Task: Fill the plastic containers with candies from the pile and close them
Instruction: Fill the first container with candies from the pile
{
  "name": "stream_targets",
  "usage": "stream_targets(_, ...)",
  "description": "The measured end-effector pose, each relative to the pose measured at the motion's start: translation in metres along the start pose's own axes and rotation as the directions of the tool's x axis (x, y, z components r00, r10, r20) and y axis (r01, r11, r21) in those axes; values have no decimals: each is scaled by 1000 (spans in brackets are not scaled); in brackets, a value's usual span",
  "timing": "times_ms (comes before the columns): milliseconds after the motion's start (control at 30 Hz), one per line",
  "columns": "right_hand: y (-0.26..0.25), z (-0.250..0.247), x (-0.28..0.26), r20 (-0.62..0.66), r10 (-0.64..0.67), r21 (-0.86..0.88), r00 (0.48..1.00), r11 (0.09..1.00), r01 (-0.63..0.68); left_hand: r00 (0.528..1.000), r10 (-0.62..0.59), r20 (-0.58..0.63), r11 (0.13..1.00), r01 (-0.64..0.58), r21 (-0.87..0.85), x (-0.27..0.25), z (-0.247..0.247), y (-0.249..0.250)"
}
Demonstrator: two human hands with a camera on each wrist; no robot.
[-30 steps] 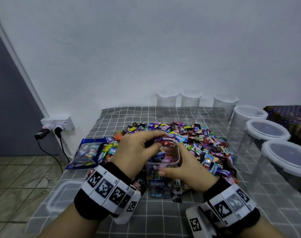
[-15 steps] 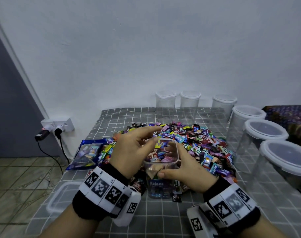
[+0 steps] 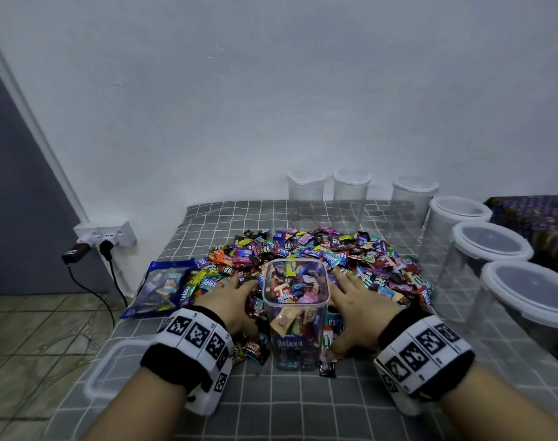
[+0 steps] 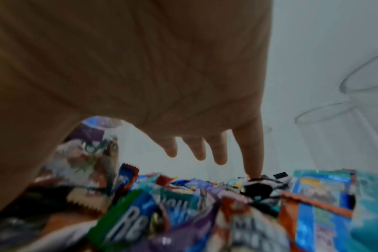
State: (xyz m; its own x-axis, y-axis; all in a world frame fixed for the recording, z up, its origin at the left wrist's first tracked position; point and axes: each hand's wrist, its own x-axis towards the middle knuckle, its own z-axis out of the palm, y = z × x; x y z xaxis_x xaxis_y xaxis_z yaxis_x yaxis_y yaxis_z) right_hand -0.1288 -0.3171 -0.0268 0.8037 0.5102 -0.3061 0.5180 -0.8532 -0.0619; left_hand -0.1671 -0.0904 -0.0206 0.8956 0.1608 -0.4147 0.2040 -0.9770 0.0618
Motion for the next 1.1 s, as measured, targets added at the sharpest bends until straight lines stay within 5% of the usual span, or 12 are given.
stream_targets(133,-5,5,9,82,-20,4,996,1000,19,998,-9,61,995,3,103,2,9,7)
stream_targets(433,-13,4,10,6,-89,-4,996,996,90,995,50,-83,987,-36,155,-11,5,19)
stream_targets(1100,-2,9,21,-211,-69,106,975,990,93,953,-9,-304,997,-16,-81,-1,8,14)
